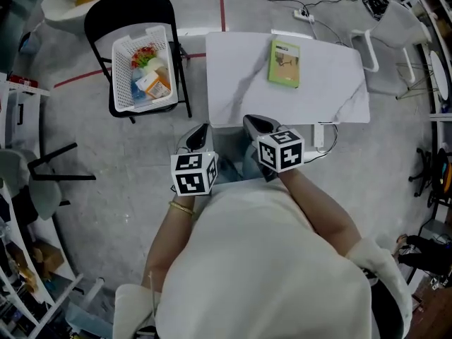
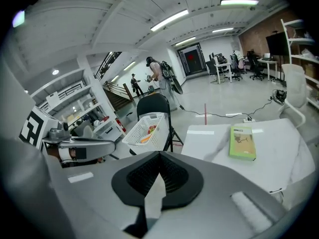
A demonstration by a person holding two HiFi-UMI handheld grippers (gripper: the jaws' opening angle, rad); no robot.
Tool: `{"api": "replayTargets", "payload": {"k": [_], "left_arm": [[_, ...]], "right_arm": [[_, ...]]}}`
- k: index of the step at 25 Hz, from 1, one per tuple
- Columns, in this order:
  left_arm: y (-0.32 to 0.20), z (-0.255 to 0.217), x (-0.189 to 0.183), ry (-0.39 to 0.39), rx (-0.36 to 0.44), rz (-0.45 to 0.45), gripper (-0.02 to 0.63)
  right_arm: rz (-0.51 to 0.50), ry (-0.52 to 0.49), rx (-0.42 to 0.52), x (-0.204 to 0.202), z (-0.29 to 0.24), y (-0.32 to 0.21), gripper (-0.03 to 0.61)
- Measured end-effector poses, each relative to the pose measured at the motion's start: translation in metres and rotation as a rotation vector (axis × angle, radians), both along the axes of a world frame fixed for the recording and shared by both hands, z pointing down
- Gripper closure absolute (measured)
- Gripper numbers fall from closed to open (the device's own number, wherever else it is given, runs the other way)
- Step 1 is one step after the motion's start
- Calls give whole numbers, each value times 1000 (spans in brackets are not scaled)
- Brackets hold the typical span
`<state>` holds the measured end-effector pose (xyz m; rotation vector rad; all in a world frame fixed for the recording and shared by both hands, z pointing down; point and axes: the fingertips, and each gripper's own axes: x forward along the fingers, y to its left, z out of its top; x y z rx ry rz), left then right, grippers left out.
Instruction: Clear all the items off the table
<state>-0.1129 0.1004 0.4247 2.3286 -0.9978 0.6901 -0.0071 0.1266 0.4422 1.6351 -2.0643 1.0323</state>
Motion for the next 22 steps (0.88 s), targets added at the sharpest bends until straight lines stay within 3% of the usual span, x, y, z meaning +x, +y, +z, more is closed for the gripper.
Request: {"api": "replayTargets", "payload": {"k": [10,22], "left_arm": [[-26,-1,49,-12,10,-3,604],[-58,12,120,-14,-37,-38,604]], "right_arm": [[20,14,11,60,2,-29,583],[43,36,-25,151,17,-59,583]]}}
